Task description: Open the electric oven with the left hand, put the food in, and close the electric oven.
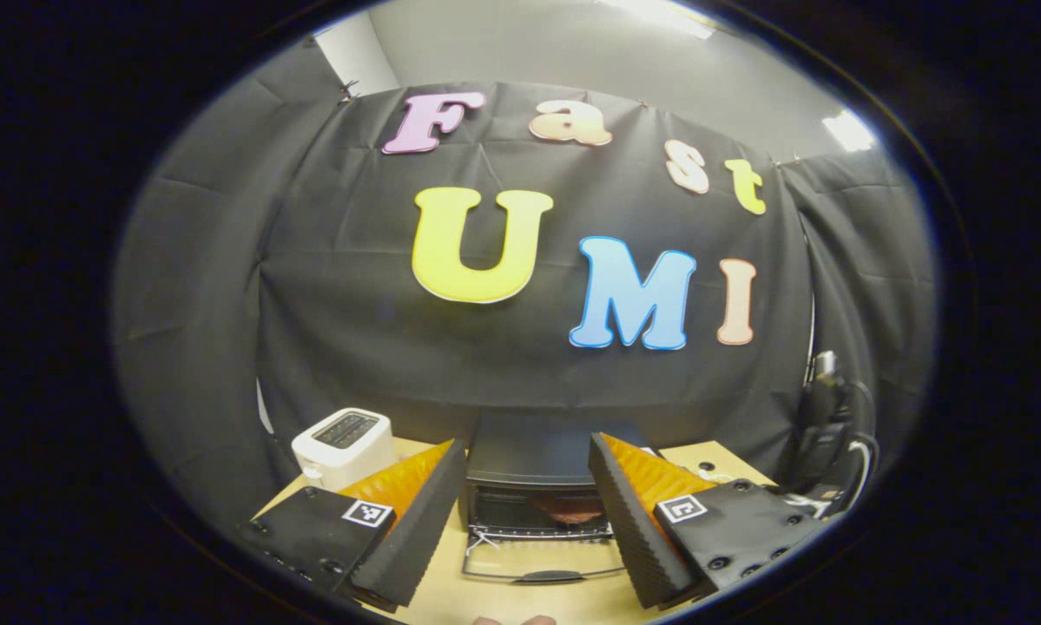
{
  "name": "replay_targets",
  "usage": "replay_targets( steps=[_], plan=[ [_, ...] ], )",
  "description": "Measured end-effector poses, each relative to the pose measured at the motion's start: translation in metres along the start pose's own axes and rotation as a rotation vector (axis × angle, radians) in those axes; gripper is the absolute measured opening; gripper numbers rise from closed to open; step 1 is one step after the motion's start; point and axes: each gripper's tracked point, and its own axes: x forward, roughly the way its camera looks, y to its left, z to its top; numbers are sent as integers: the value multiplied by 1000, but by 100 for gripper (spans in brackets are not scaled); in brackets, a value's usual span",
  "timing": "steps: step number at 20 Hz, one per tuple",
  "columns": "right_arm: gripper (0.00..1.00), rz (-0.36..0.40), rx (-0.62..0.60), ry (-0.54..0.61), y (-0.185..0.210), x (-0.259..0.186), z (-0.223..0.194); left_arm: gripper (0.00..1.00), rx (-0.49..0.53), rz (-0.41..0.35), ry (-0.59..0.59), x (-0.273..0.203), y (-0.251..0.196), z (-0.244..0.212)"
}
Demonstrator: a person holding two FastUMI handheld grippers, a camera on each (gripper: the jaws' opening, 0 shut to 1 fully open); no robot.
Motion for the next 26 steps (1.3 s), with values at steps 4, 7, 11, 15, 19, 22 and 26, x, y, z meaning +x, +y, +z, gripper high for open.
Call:
replay_targets(
  steps=[4,7,11,15,19,22,26],
  plan=[
    [57,-56,-14,-141,-33,-52,64,98,2,-40,-16,1,-40,2],
    [57,-102,-62,-247,-54,-82,109,99,13,-65,-44,-1,-65,13],
    [71,-104,-109,-331,-61,-113,141,99,24,-81,-74,0,-87,24],
    [72,-77,-92,-371,-64,-123,157,99,25,-54,-89,-3,-90,32],
    [82,-52,-89,-361,-64,-122,153,99,35,-53,-37,5,-94,11],
    [82,-48,-79,-345,-66,-117,150,99,69,-21,40,15,-85,-22],
    [82,-45,-78,-322,-69,-112,143,99,57,-41,208,26,-84,-88]
  ],
)
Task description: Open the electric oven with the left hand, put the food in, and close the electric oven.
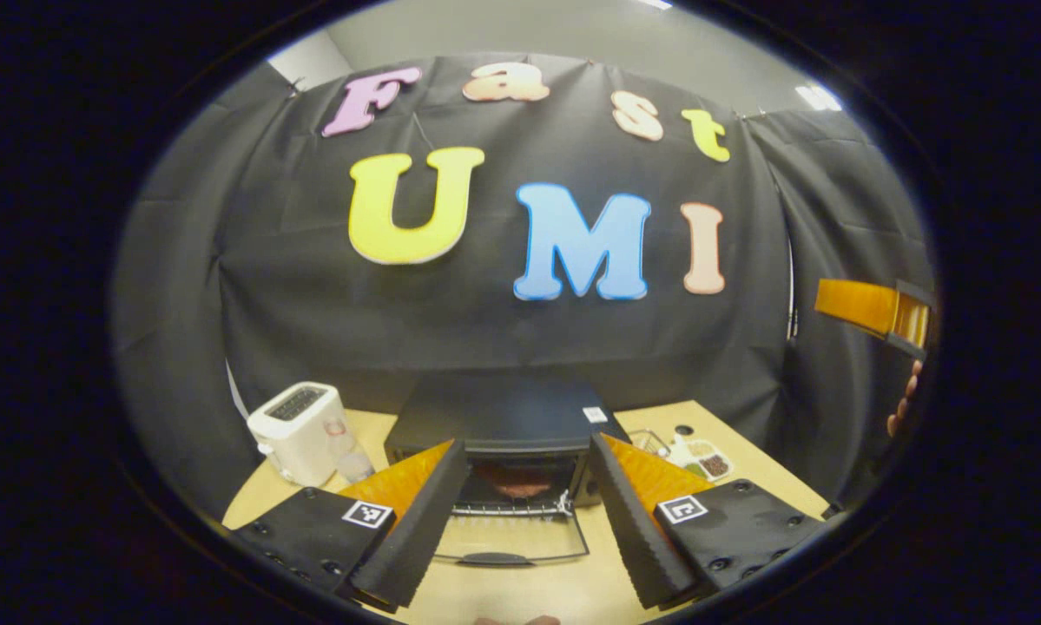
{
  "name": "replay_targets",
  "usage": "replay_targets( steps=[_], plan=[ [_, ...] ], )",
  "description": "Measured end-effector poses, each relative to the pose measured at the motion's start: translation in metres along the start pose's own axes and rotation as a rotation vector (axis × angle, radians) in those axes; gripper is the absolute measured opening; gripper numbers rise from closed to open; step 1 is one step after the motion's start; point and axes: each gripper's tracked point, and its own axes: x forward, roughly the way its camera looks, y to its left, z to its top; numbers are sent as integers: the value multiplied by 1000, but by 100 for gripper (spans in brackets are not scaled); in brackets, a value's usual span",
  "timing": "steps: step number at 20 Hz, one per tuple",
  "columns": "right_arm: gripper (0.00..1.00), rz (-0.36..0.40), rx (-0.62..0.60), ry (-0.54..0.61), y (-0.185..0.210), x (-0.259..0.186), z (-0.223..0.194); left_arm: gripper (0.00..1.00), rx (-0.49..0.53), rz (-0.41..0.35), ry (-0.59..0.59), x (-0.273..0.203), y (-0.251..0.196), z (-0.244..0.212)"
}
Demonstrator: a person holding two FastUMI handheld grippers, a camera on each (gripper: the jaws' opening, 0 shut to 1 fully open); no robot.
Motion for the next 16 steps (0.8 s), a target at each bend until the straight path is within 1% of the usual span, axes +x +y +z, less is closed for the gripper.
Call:
replay_targets(
  steps=[2,3,4,5,6,8,9,10,16],
  plan=[
    [82,-9,3,12,-3,1,-4,99,10,-1,80,11,6,-33],
    [82,-15,6,20,-5,2,-8,95,15,2,118,16,8,-49],
    [82,-24,12,33,-8,2,-11,99,18,4,154,20,11,-64],
    [82,-31,24,48,-11,2,-17,92,14,4,192,23,14,-81],
    [82,-42,38,61,-14,2,-20,95,7,7,238,25,18,-99],
    [82,-65,59,76,-21,1,-24,95,-19,6,335,29,25,-134],
    [82,-75,63,83,-25,1,-28,92,-29,8,380,34,28,-151],
    [82,-83,64,88,-28,1,-29,96,-32,10,415,37,31,-164],
    [82,-118,53,97,-39,0,-32,95,-28,-1,607,45,37,-230]
  ],
)
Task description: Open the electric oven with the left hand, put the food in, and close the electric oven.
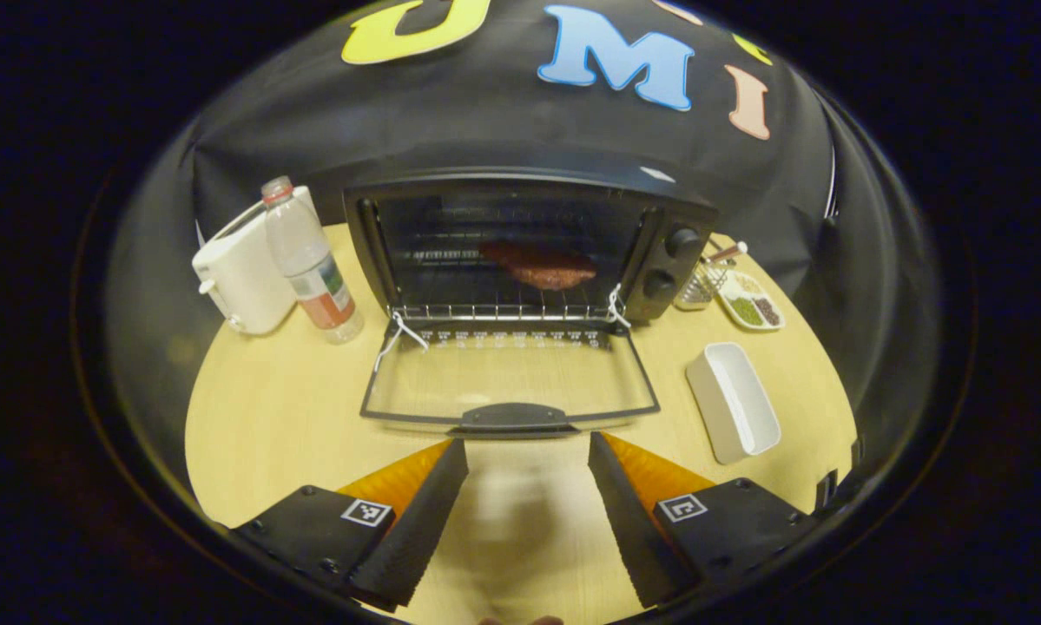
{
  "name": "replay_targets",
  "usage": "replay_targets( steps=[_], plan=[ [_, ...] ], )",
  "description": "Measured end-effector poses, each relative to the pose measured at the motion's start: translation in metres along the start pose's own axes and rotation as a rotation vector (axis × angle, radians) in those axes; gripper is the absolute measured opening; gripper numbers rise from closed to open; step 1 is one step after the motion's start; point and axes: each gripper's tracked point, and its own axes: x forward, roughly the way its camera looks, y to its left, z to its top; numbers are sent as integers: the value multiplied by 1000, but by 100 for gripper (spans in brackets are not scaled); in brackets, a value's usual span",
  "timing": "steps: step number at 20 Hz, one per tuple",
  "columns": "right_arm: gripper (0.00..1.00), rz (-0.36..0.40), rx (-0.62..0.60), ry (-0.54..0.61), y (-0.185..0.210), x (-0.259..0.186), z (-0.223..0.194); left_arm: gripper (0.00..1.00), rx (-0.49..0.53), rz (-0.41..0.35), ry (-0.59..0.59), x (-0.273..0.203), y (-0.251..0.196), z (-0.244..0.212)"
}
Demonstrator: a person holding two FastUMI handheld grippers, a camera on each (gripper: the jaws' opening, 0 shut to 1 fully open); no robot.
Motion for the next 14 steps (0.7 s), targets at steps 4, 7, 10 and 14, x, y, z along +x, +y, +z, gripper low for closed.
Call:
replay_targets(
  steps=[4,7,10,14],
  plan=[
    [82,-7,-16,3,1,1,-1,95,8,11,122,28,6,-22],
    [82,-18,-28,-8,-2,-1,2,95,23,29,174,47,12,-28],
    [82,-38,-31,-16,-8,-3,6,95,24,36,219,60,15,-34],
    [82,-58,-29,-11,-14,-6,4,99,44,42,237,73,17,-32]
  ],
)
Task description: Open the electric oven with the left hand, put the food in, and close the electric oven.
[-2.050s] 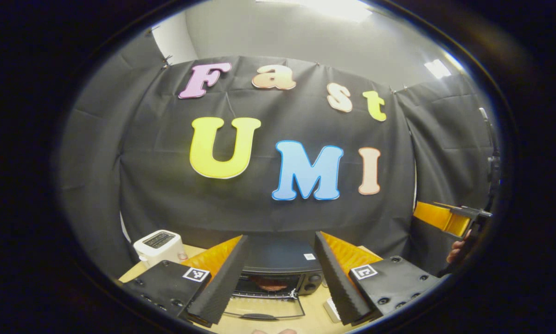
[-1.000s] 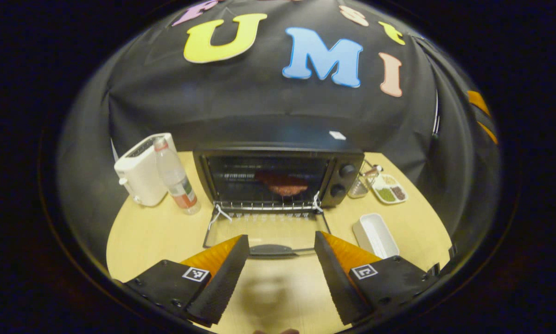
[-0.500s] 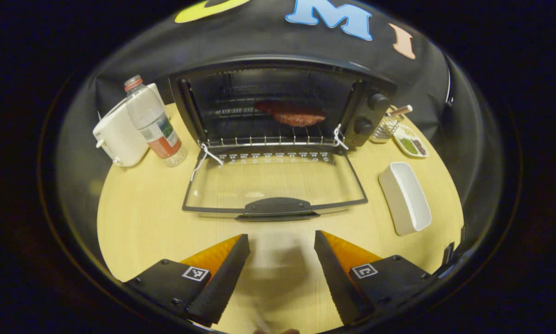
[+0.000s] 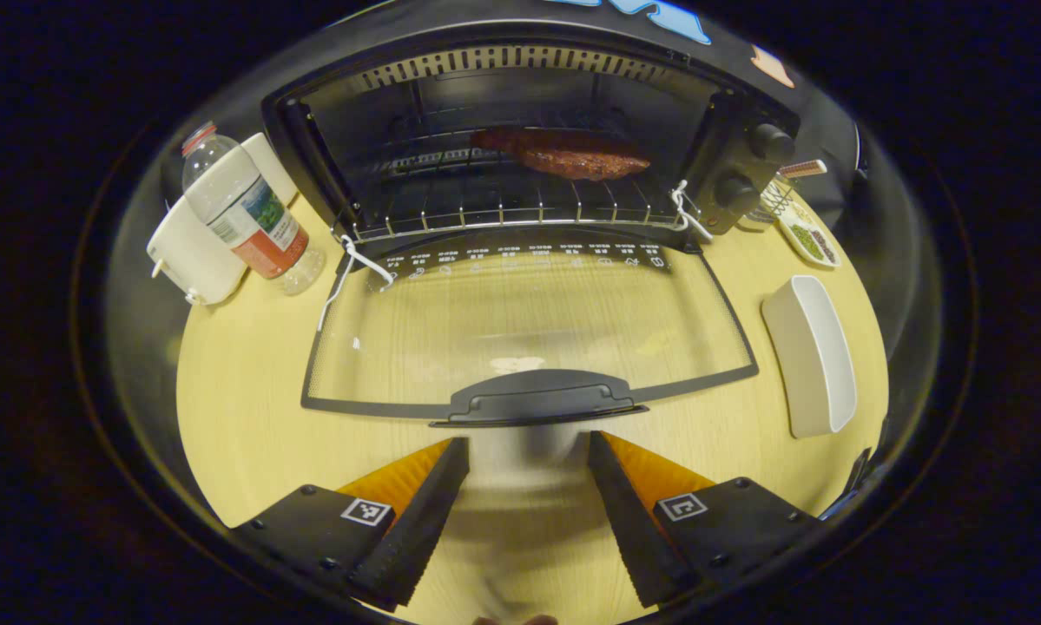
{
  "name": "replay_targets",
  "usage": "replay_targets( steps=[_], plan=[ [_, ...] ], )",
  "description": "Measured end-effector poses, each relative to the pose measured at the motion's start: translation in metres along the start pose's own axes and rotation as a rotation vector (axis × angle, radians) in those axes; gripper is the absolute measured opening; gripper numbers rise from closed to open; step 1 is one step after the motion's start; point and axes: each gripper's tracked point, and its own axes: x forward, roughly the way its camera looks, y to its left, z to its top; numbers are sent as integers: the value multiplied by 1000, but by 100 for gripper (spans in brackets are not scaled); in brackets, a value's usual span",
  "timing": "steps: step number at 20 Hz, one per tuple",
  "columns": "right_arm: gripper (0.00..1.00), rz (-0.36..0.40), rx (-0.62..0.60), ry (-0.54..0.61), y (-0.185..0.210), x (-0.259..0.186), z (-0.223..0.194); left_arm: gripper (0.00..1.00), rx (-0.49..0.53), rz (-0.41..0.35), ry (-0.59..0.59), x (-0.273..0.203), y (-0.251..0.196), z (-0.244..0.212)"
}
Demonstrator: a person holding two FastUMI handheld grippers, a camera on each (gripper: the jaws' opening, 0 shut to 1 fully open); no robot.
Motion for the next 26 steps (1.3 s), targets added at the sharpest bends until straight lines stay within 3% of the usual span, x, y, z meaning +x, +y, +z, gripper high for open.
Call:
replay_targets(
  steps=[2,3,4,5,19,26],
  plan=[
    [82,-4,-6,1,0,0,0,99,-11,3,-4,3,0,7],
    [82,-6,-10,-1,0,-2,1,95,-15,4,5,3,0,6],
    [82,-6,-11,-4,0,-2,3,99,-10,2,9,4,0,6],
    [82,-5,-11,-5,0,-3,3,92,-9,-1,6,3,0,6],
    [82,51,-8,-32,16,-4,12,99,-35,-1,-156,-58,-2,26],
    [82,80,1,-21,24,0,9,95,-42,3,-237,-82,-2,48]
  ],
)
